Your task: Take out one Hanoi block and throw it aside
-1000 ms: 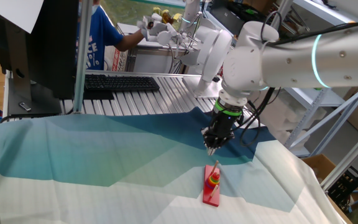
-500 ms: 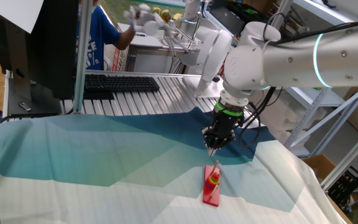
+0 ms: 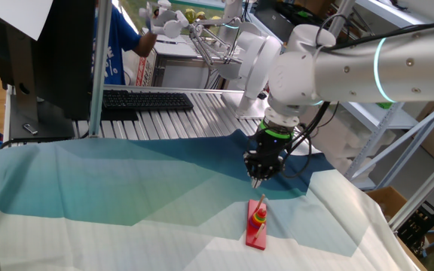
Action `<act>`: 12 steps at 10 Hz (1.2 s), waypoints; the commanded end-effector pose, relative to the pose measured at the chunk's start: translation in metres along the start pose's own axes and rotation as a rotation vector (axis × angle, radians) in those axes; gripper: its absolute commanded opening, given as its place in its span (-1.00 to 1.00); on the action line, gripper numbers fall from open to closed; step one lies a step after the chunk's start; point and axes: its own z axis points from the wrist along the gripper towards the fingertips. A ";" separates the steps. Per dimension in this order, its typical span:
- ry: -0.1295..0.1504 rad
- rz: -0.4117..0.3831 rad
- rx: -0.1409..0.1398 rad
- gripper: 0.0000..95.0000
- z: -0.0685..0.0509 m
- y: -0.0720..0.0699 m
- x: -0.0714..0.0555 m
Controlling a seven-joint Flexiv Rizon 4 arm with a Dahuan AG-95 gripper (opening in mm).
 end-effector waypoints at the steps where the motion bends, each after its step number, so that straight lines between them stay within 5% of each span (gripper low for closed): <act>1: -0.009 -0.064 0.024 -1.00 -0.001 -0.002 -0.005; 5: 0.023 -0.024 0.083 -1.00 0.002 -0.015 -0.019; 8: 0.041 -0.088 0.069 -1.00 0.009 -0.048 -0.040; 10: 0.018 -0.116 0.068 -1.00 0.026 -0.068 -0.041; 12: -0.015 -0.119 0.059 -1.00 0.039 -0.073 -0.028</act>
